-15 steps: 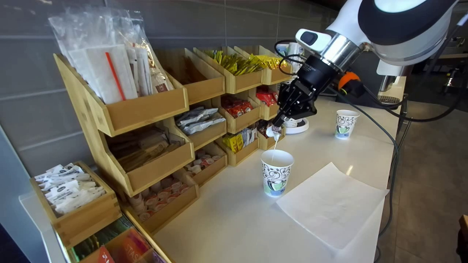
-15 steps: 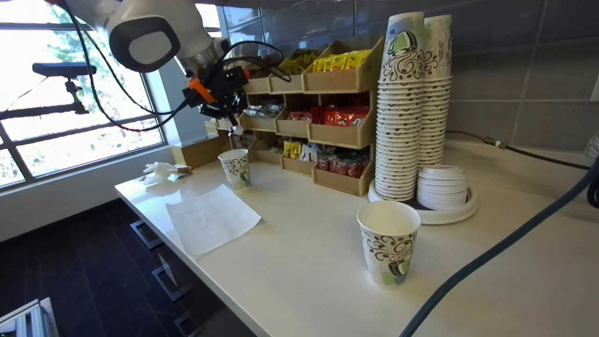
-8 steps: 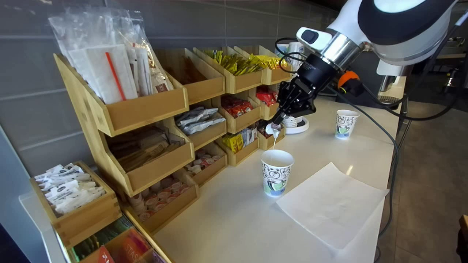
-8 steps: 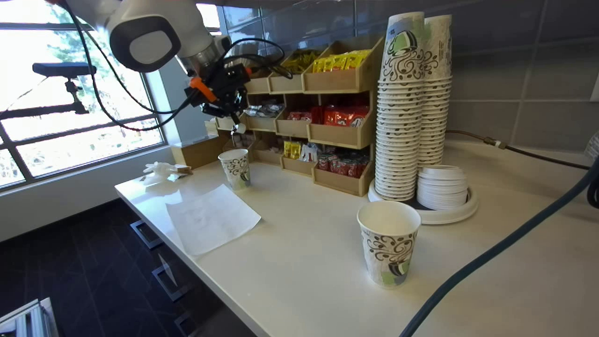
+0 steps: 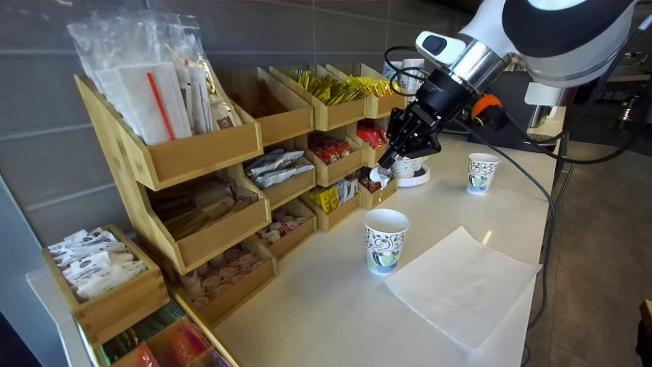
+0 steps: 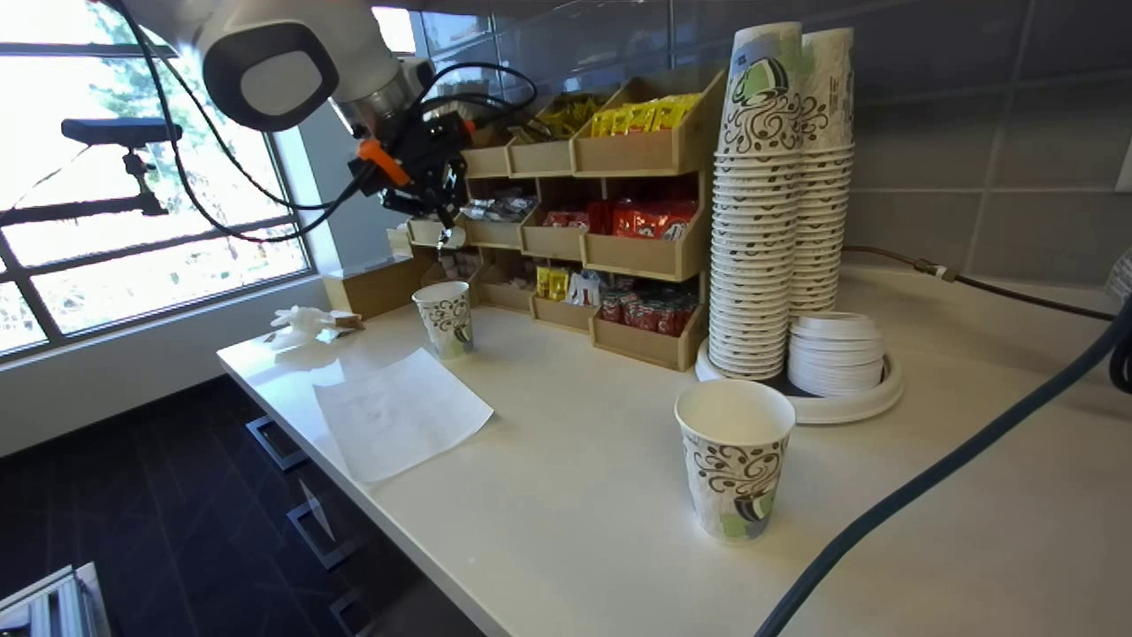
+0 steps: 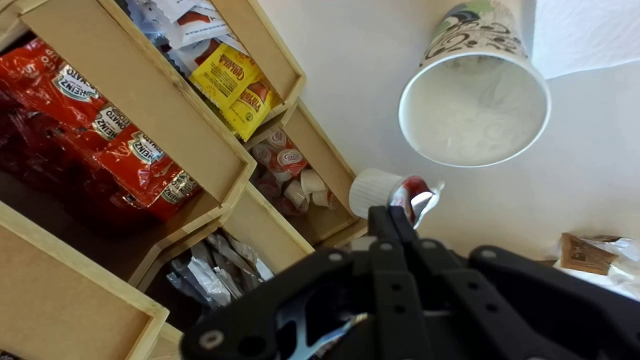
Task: Lift the milk from the plain paper, pour it in the cup and then put it back on the plain paper
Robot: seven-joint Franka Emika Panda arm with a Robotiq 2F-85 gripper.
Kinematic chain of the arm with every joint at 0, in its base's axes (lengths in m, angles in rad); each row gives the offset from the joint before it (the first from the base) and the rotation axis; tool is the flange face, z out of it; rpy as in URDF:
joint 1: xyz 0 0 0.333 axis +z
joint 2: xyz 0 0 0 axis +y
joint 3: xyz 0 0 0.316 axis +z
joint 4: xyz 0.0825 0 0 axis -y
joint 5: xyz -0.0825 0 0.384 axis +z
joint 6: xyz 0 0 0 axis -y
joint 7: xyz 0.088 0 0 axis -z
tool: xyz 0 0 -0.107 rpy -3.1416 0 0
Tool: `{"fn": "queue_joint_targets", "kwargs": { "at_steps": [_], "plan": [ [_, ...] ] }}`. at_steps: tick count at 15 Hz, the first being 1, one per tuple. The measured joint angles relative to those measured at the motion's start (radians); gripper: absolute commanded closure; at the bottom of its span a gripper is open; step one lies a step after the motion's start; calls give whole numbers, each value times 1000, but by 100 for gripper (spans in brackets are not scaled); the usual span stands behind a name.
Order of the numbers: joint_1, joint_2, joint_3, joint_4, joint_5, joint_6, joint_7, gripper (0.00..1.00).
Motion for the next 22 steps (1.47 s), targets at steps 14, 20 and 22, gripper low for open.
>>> {"fn": "queue_joint_targets", "kwargs": {
  "at_steps": [14,20,22],
  "plan": [
    [3,-12,-2,-4,0,0,-14,100],
    [6,-13,-8,-11,0,-1,-24,100],
    [8,-15,-12,-15,0,-6,-25,100]
  ]
}}
